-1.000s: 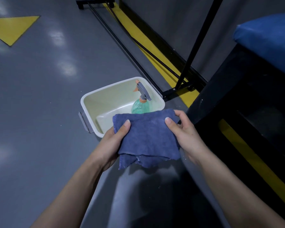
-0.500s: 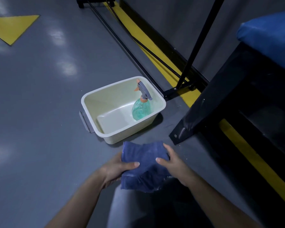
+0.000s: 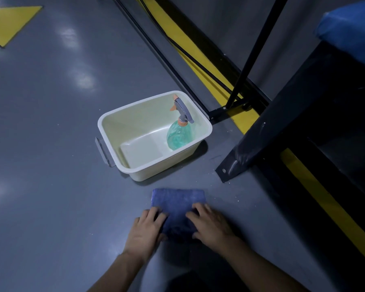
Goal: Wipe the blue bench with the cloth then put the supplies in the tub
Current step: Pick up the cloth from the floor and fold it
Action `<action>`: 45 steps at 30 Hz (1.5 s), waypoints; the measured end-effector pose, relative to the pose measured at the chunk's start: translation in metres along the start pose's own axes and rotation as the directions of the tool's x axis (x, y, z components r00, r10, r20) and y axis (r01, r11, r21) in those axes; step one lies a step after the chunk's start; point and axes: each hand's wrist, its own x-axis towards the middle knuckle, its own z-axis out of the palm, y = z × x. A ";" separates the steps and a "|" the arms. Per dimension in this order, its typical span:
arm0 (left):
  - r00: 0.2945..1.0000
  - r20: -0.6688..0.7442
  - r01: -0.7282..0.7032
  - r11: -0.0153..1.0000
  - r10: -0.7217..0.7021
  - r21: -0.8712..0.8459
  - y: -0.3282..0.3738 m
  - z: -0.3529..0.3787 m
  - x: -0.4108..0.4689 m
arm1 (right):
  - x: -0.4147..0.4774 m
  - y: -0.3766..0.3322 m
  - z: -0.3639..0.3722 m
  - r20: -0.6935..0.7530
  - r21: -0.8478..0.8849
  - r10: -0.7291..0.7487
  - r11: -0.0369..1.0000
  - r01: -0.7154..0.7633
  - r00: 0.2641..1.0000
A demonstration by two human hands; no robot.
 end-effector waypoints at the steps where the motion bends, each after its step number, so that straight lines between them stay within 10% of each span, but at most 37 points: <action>1: 1.000 0.000 -0.010 1.000 0.010 -0.017 -0.003 0.002 -0.001 | 0.000 0.000 0.003 -0.009 0.014 0.006 1.000 -0.006 1.000; 7: 0.995 0.008 0.096 0.901 -0.102 -0.424 -0.010 -0.012 0.009 | -0.003 0.017 0.000 -0.233 0.385 0.075 0.923 0.021 0.970; 12: 0.946 -0.317 -0.106 0.990 0.071 -0.096 0.028 -0.017 0.001 | -0.012 0.039 -0.005 -0.247 0.486 0.024 0.868 0.103 0.969; 20: 0.968 -0.250 -0.004 1.000 0.008 0.017 0.060 0.017 -0.012 | -0.021 0.059 0.009 -0.197 0.559 0.197 0.827 -0.055 0.961; 24: 0.987 -0.163 -0.002 0.998 0.011 0.056 0.078 0.028 -0.008 | -0.013 0.046 0.017 -0.126 0.734 0.496 0.629 -0.256 0.859; 29: 0.997 0.042 0.064 0.994 -0.068 0.091 0.082 0.014 0.014 | 0.000 0.027 0.011 0.285 0.899 0.388 0.209 -0.385 0.876; 38: 0.987 -0.153 -0.041 0.995 0.054 0.088 0.027 -0.001 -0.008 | -0.008 -0.005 0.016 -0.002 0.631 0.322 0.735 -0.249 0.947; 42: 0.984 -0.089 0.140 0.981 -0.152 -0.134 0.023 -0.002 -0.017 | -0.001 -0.007 0.012 0.057 0.601 0.470 0.689 -0.406 0.881; 45: 0.820 -0.035 0.490 0.733 -0.571 -0.472 0.022 -0.016 0.005 | 0.012 0.001 0.008 0.055 0.734 0.605 0.515 -0.443 0.795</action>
